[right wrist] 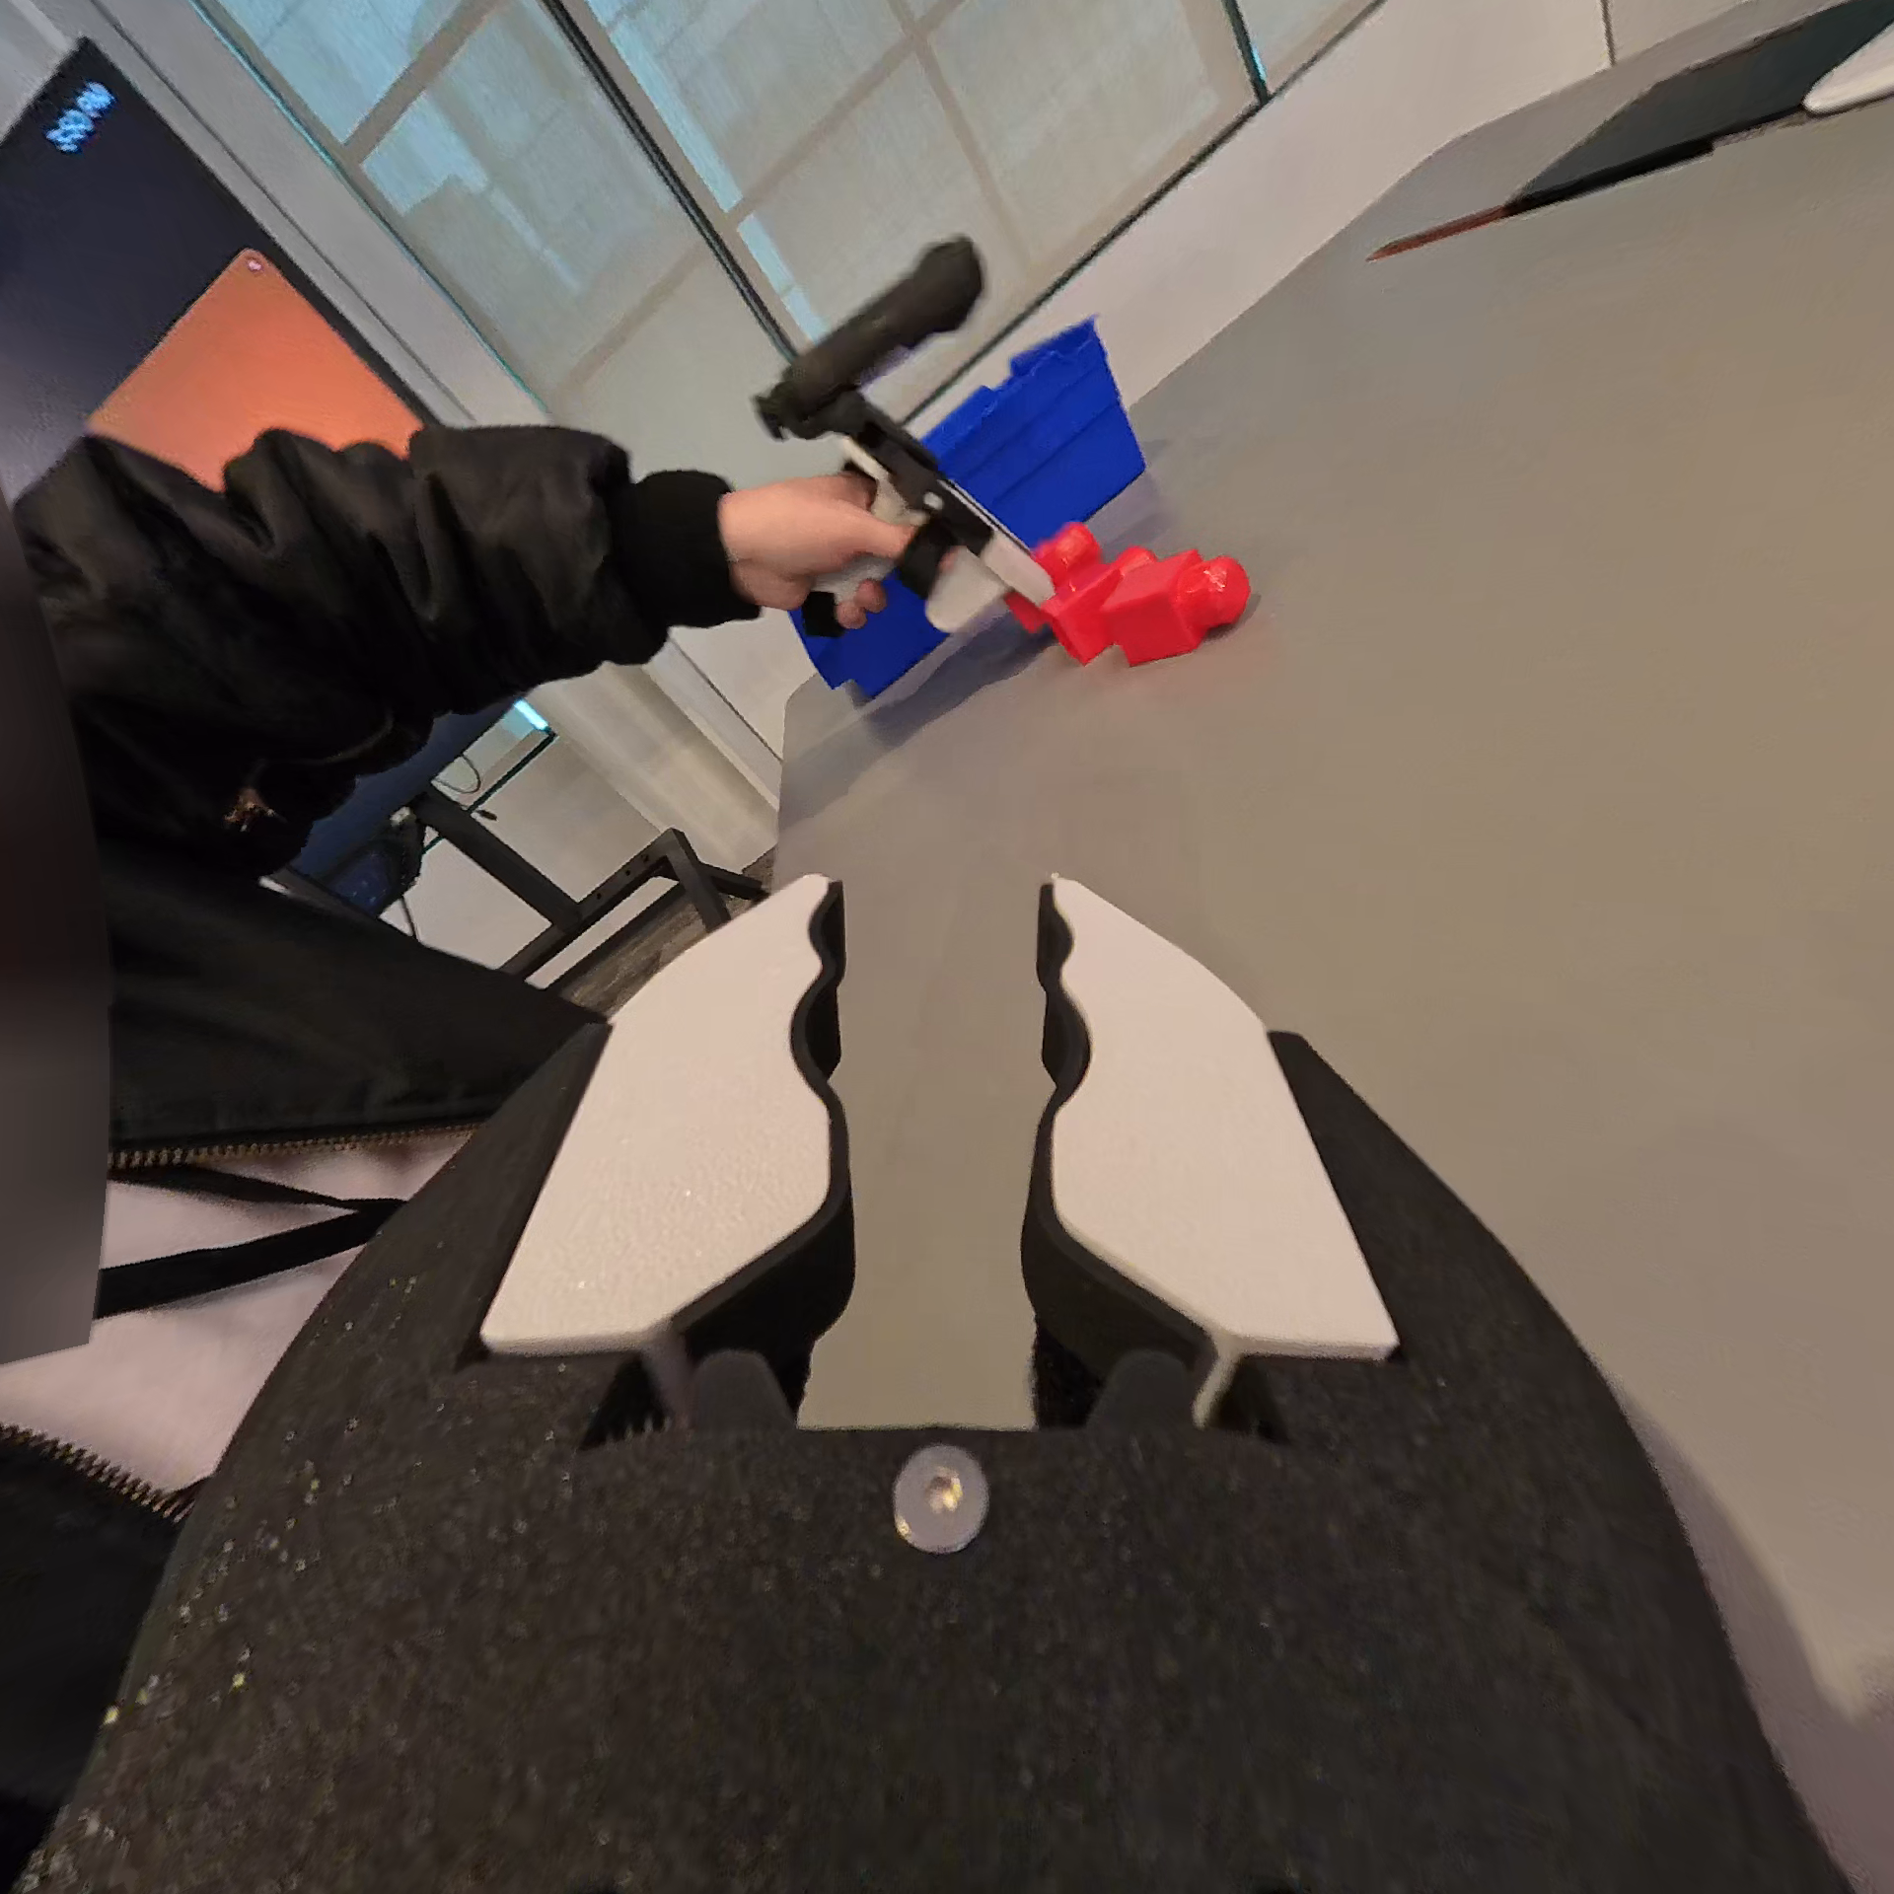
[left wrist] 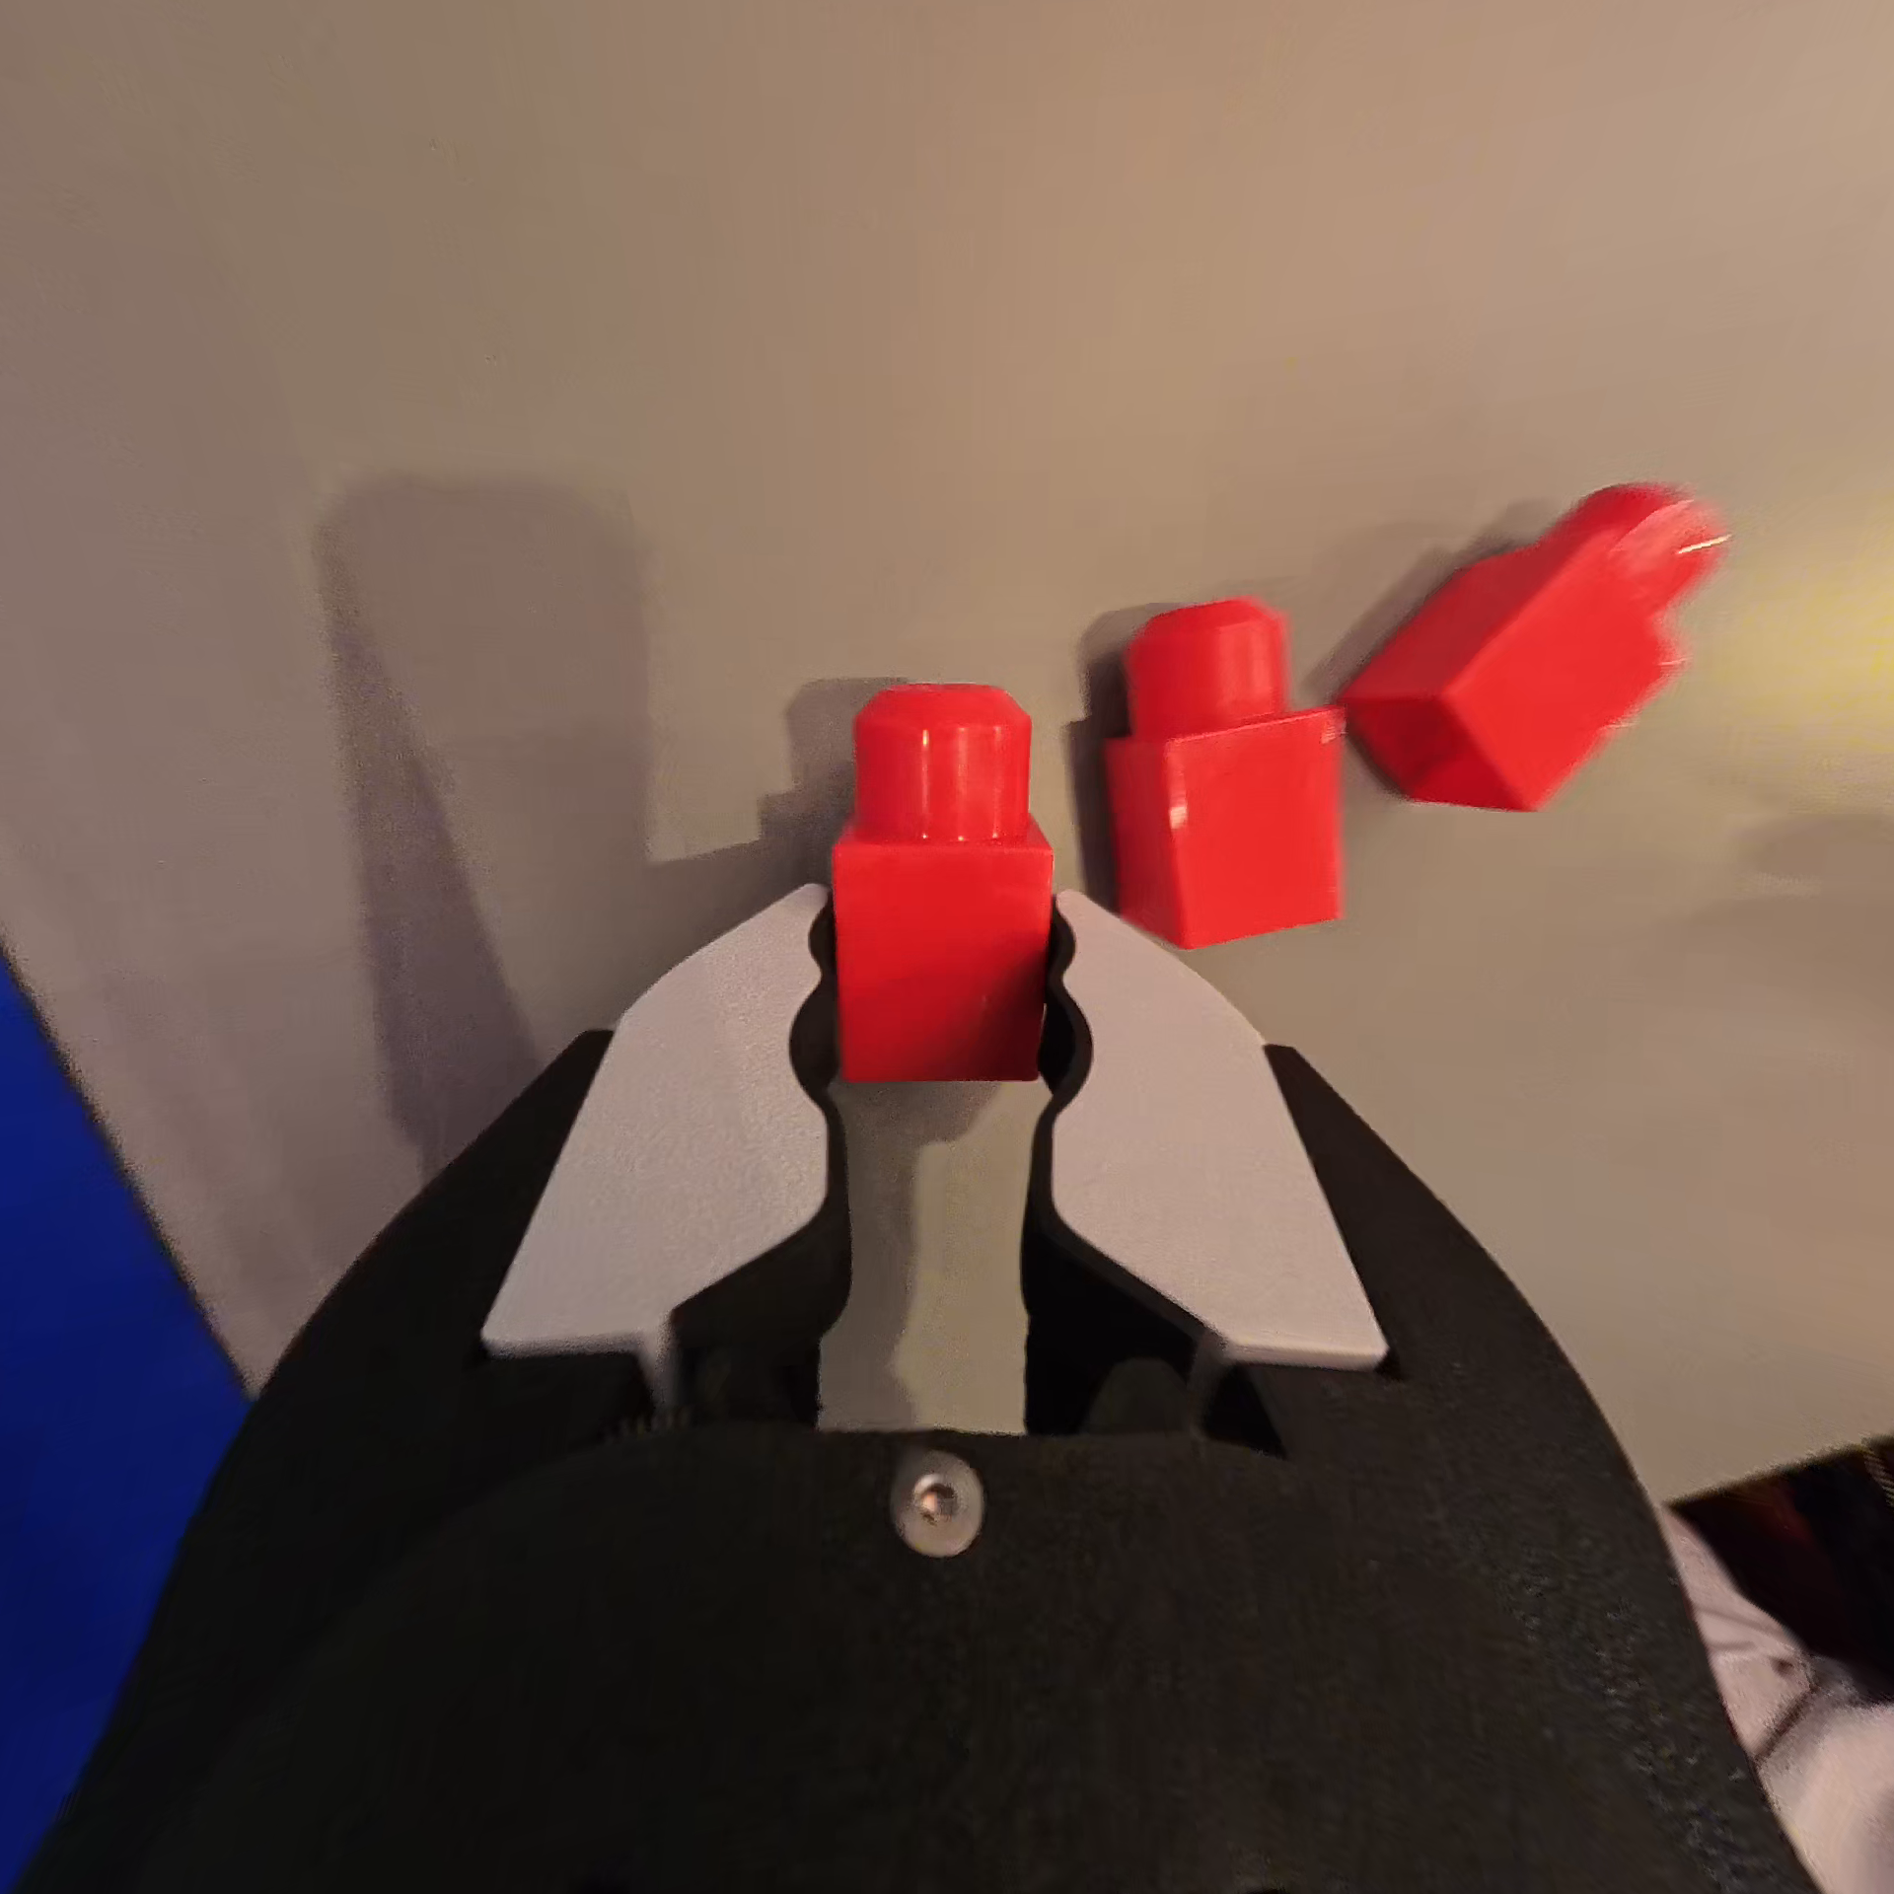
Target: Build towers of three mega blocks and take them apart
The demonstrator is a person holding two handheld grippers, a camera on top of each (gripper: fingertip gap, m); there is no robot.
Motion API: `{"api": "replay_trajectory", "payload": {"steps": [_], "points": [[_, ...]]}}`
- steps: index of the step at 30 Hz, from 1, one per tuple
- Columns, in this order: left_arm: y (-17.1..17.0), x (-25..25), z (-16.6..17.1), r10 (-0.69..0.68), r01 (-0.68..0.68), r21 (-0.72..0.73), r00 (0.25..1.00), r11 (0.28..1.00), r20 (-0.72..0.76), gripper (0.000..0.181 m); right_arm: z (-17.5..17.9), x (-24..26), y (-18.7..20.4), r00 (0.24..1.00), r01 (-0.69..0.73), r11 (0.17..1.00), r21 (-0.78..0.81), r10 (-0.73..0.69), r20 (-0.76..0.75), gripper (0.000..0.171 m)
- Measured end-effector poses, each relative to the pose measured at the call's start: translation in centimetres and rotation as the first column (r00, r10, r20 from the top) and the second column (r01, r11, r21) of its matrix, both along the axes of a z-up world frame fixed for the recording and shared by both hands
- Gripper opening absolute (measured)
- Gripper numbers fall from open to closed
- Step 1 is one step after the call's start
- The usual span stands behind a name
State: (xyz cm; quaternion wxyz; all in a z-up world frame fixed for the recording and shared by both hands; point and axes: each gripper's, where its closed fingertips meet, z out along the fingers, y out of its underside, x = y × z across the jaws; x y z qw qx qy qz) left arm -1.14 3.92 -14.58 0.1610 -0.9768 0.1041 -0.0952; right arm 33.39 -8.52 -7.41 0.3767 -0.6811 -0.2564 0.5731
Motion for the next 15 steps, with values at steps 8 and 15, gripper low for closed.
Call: {"api": "replay_trajectory", "payload": {"steps": [8,15], "points": [[-0.4,0.8,14.1,-0.198,-0.054,0.551,0.9,0.833,0.388,0.036,2.5,-7.1,4.5,0.988,0.126,0.975,-0.183,-0.107,0.108,0.027],[-2.7,-2.1,16.4,-0.236,-0.092,0.758,0.92,0.646,0.312,0.036,0.8,-17.2,8.6,0.904,0.355,0.872,-0.336,-0.229,0.36,0.033]]}}
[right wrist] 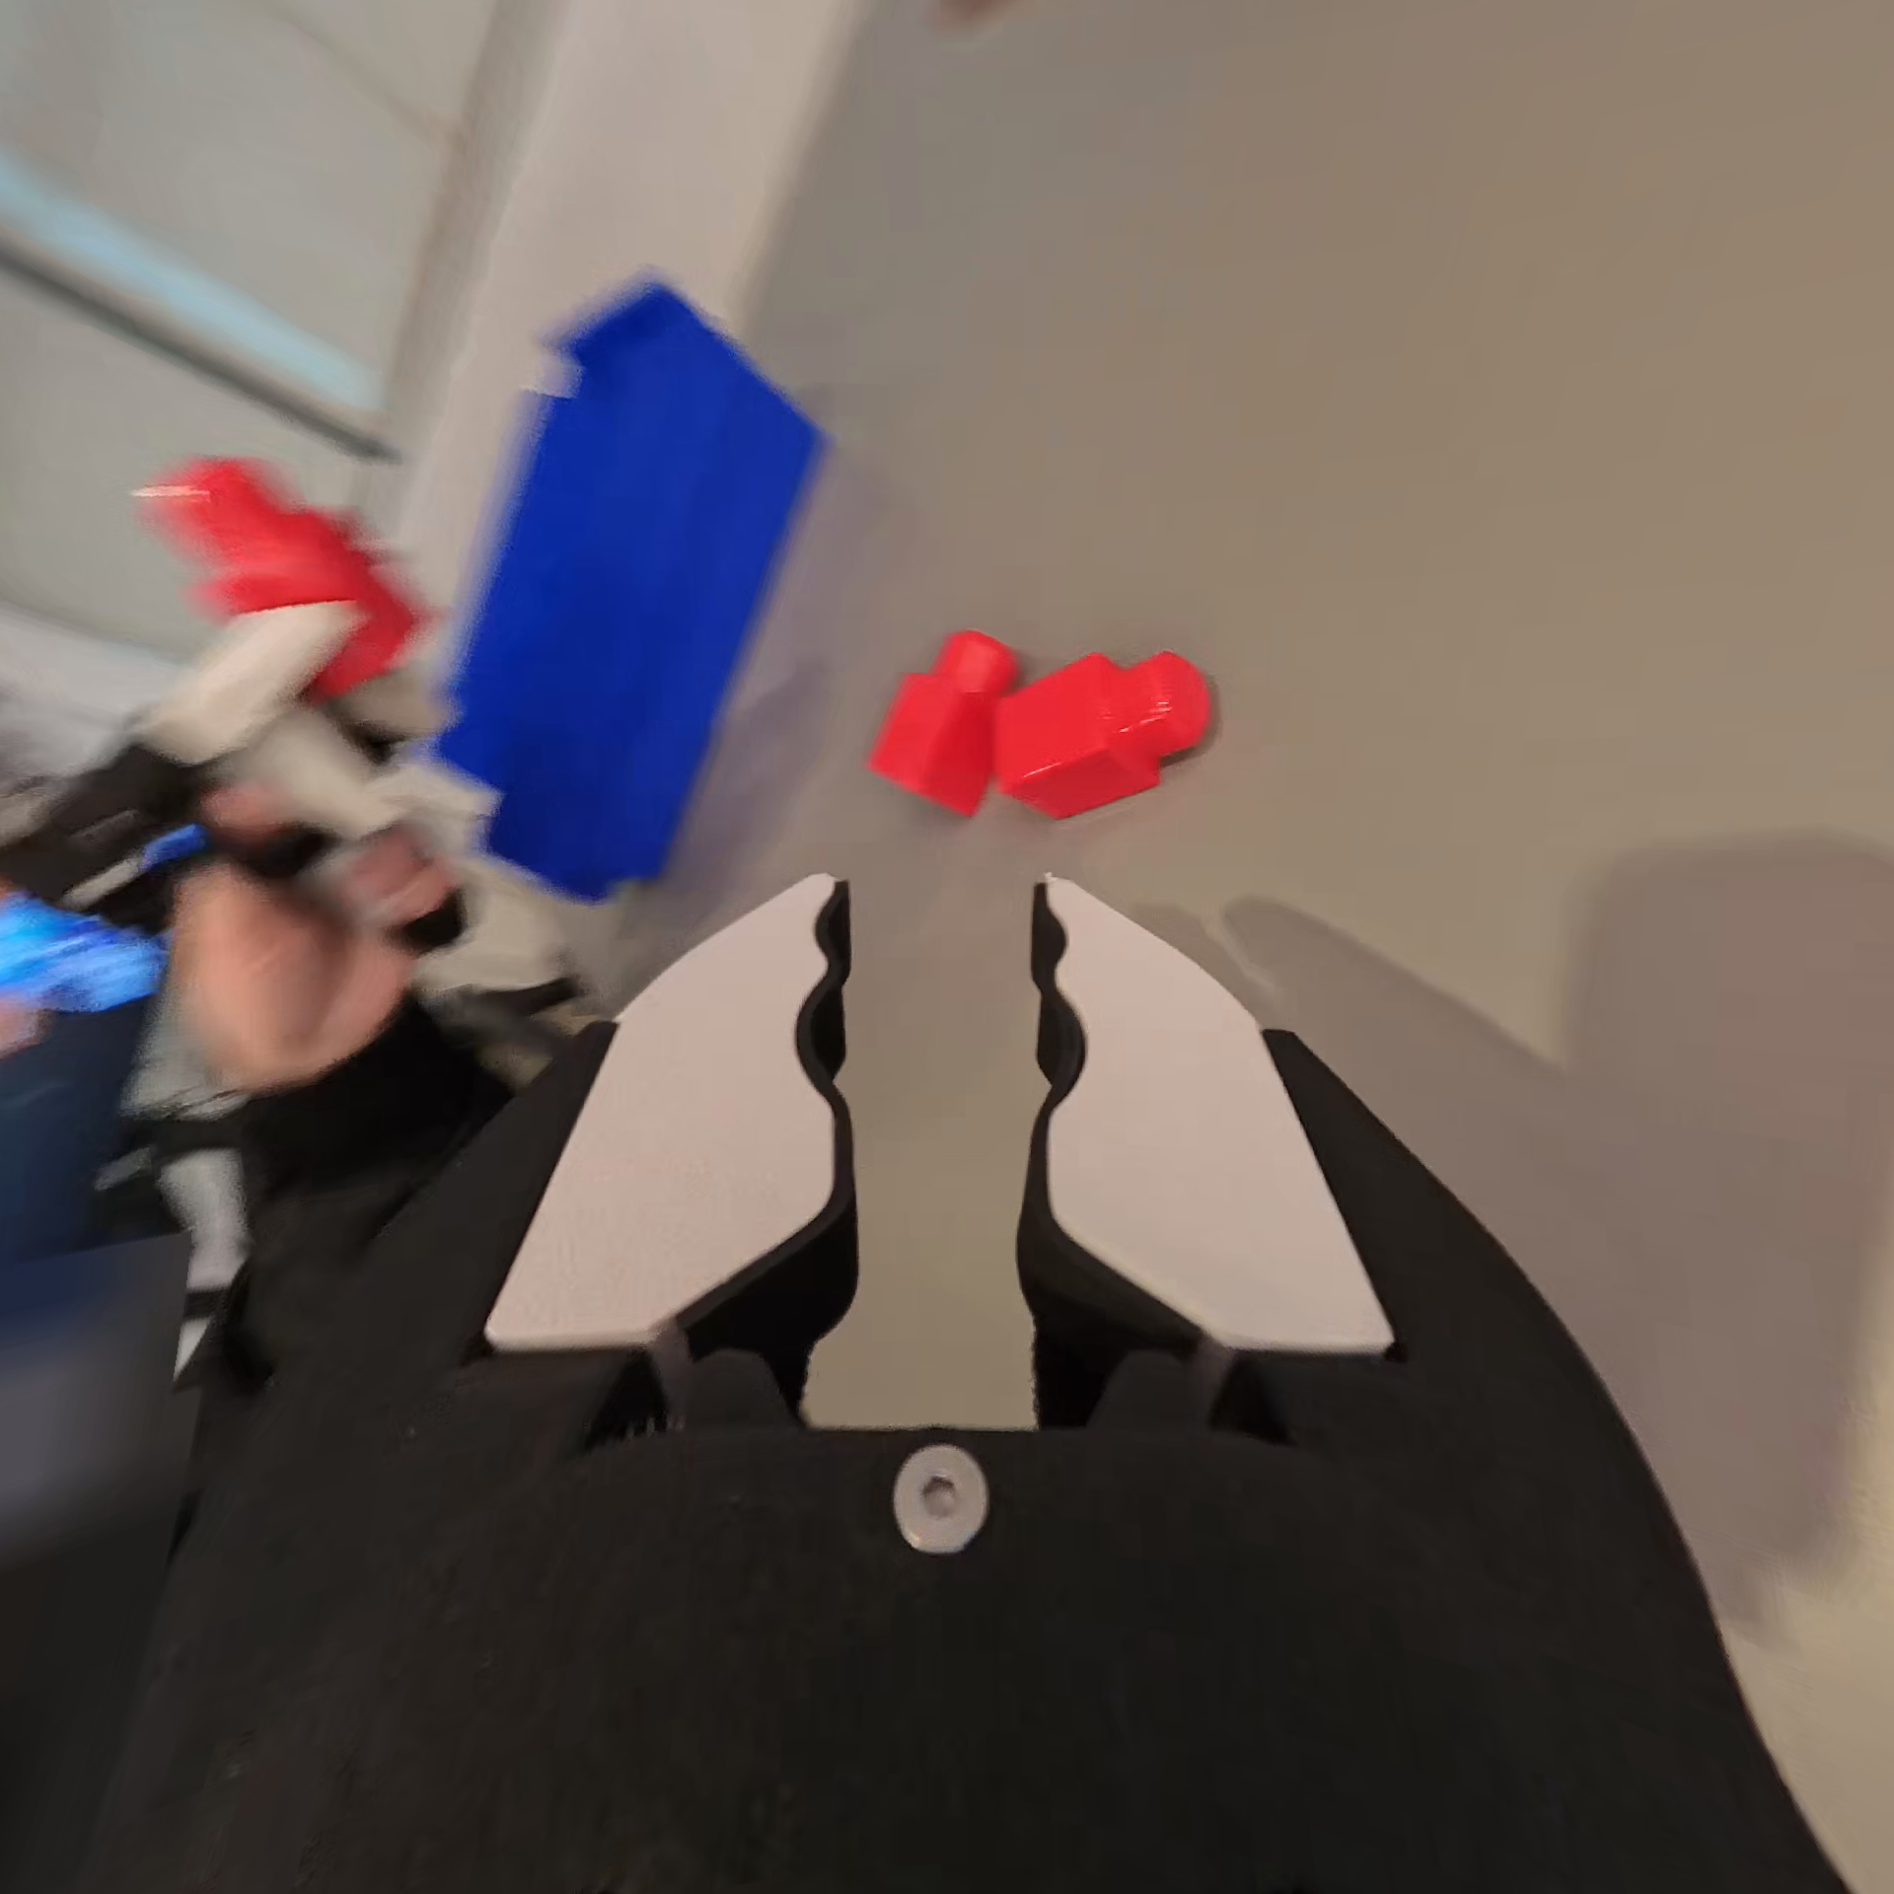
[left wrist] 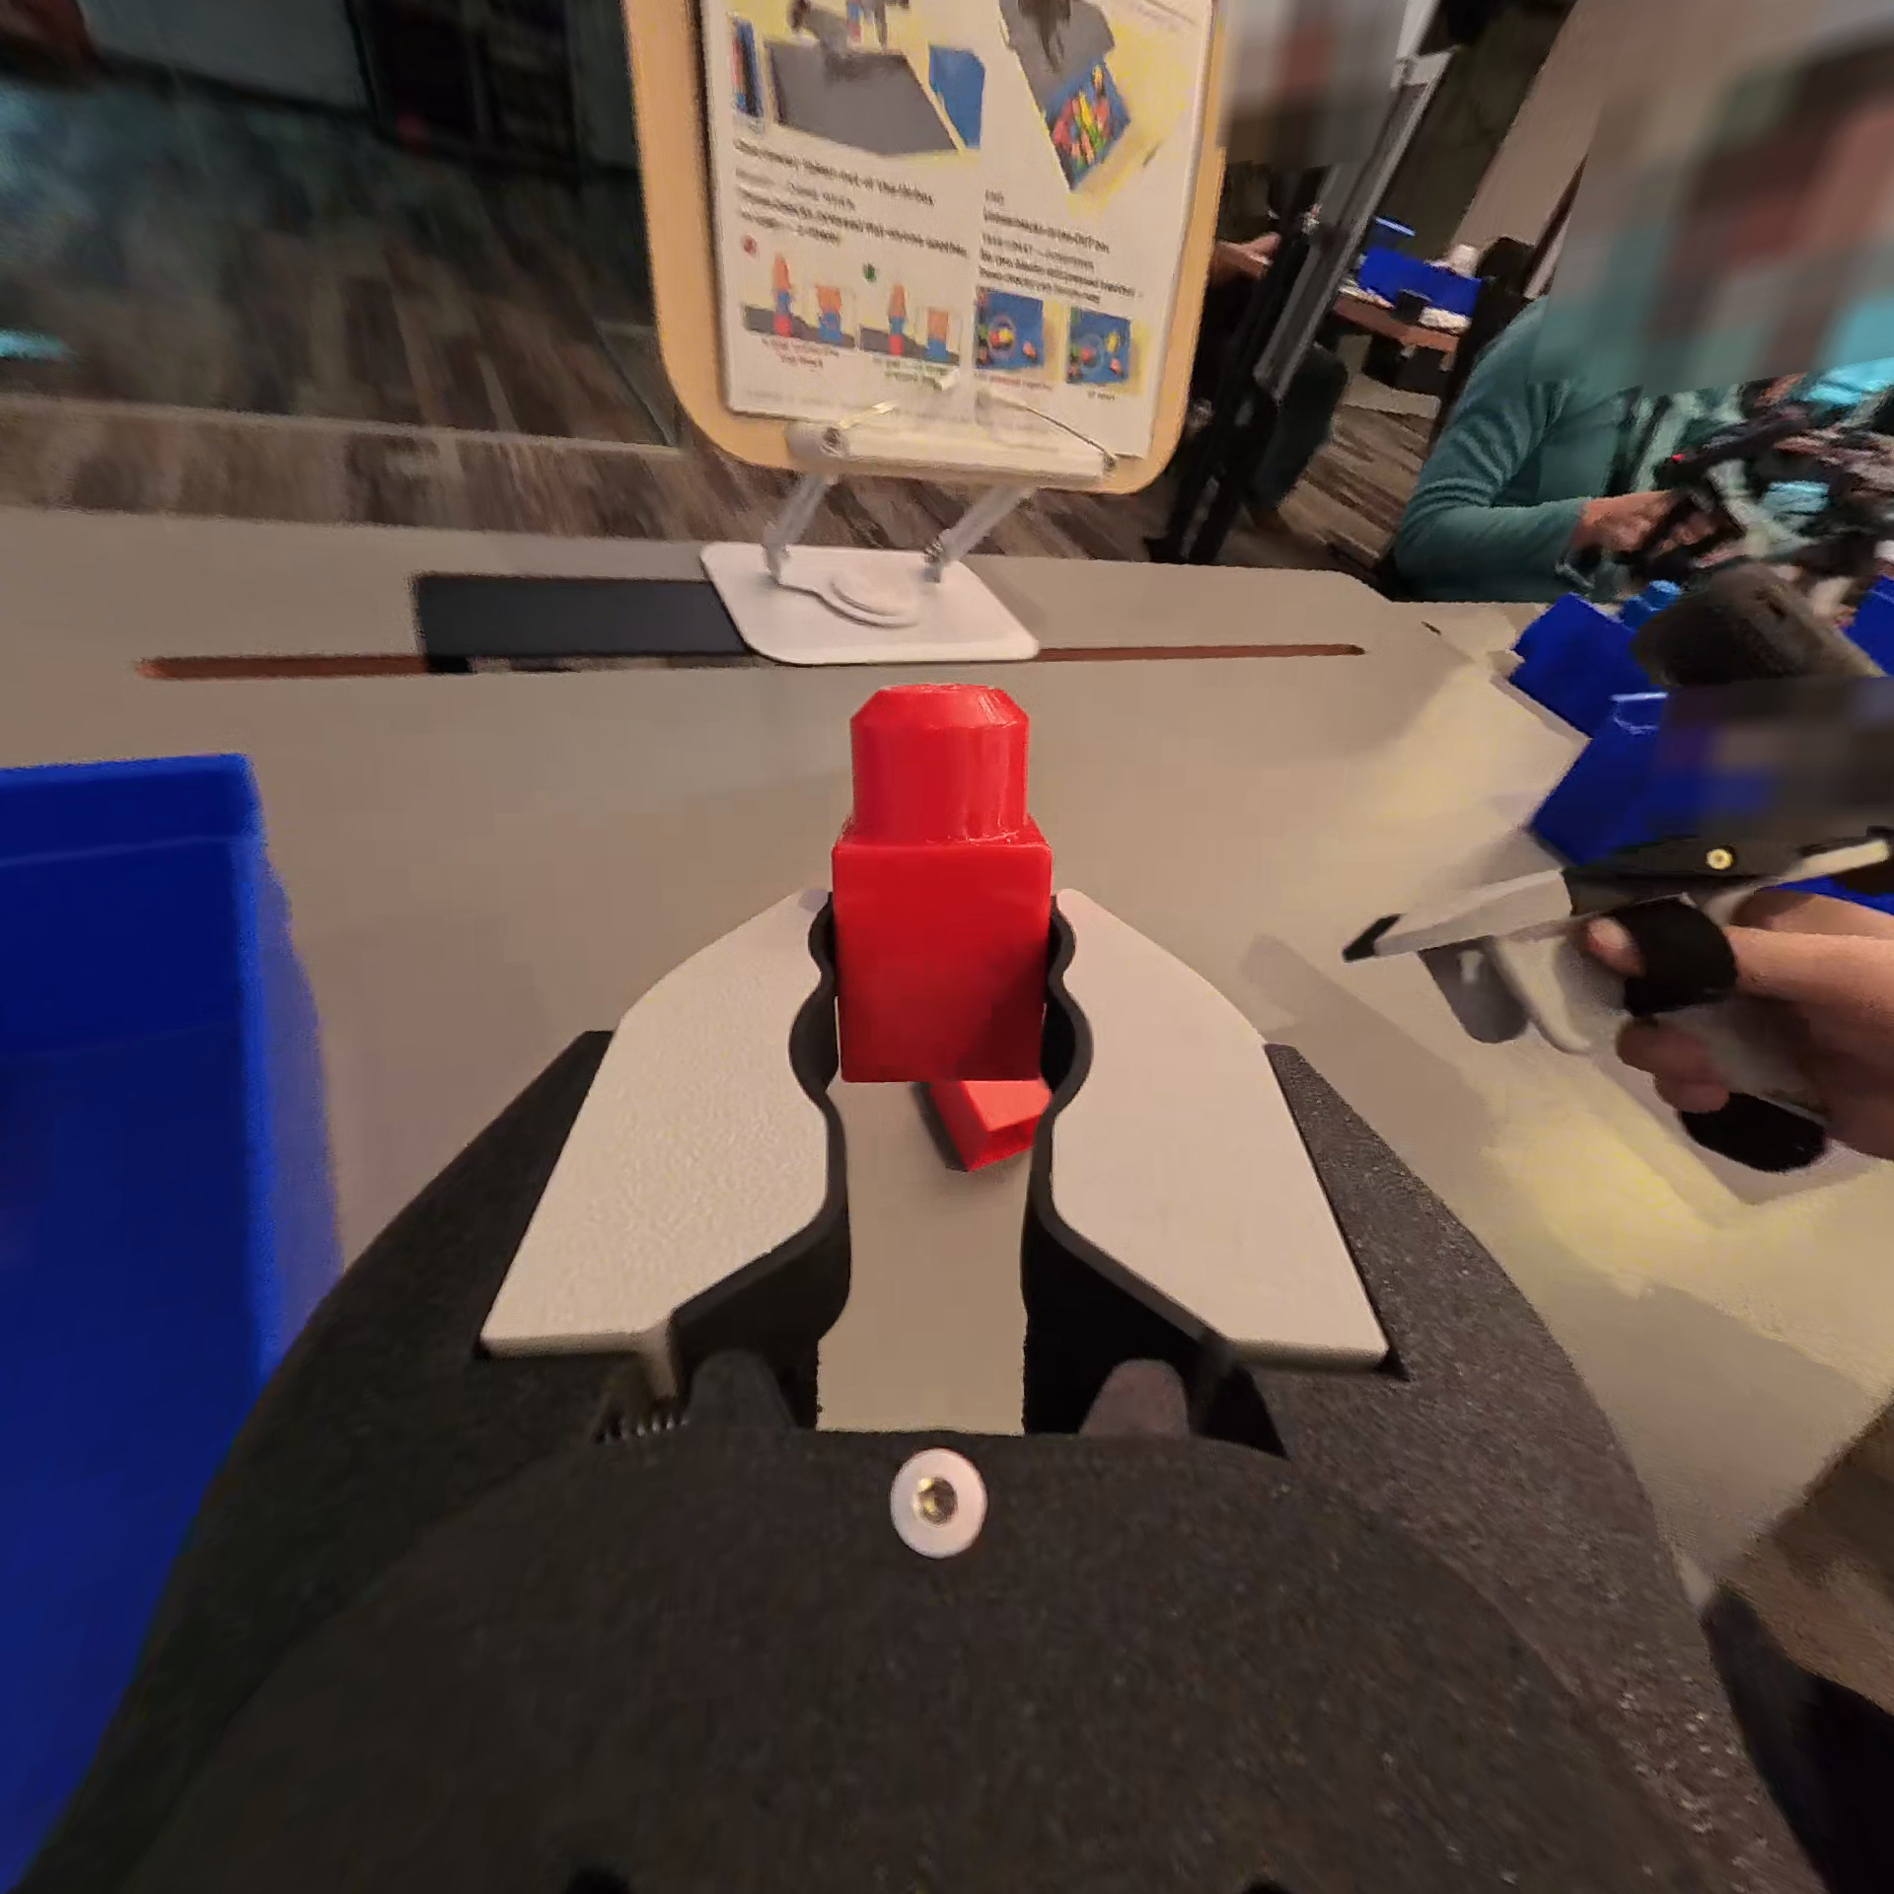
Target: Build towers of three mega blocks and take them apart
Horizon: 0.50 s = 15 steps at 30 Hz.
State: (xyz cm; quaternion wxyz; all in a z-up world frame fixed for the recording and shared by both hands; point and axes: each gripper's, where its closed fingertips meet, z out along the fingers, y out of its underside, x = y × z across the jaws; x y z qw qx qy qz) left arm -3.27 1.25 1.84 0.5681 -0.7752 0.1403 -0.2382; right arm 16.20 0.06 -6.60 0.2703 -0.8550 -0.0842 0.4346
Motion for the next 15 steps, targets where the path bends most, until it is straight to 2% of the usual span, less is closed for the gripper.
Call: {"api": "replay_trajectory", "payload": {"steps": [5,8,10,13,15], "points": [[-0.3,-3.1,0.3,0.147,-0.142,0.127,0.988,0.982,-0.034,0.036,-1.7,-3.4,2.7,0.965,0.197,0.977,-0.081,-0.179,0.193,0.042],[-0.5,-4.1,-0.1,0.17,-0.164,0.142,0.985,0.976,-0.038,0.036,-2.5,-3.6,3.3,0.921,0.308,0.944,-0.121,-0.264,0.285,0.046],[-0.7,-4.2,-0.3,0.163,-0.158,0.153,0.986,0.975,-0.02,0.036,-3.0,-4.1,3.3,0.901,0.376,0.914,-0.156,-0.32,0.293,0.051],[-1.2,-4.1,-0.7,0.145,-0.138,0.171,0.989,0.976,-0.028,0.036,-4.1,-5.2,3.5,0.885,0.425,0.884,-0.195,-0.36,0.296,0.05],[-1.7,-3.9,-1.0,0.128,-0.119,0.177,0.991,0.977,-0.038,0.036,-5.2,-5.2,3.6,0.856,0.459,0.867,-0.193,-0.373,0.357,0.046]]}}
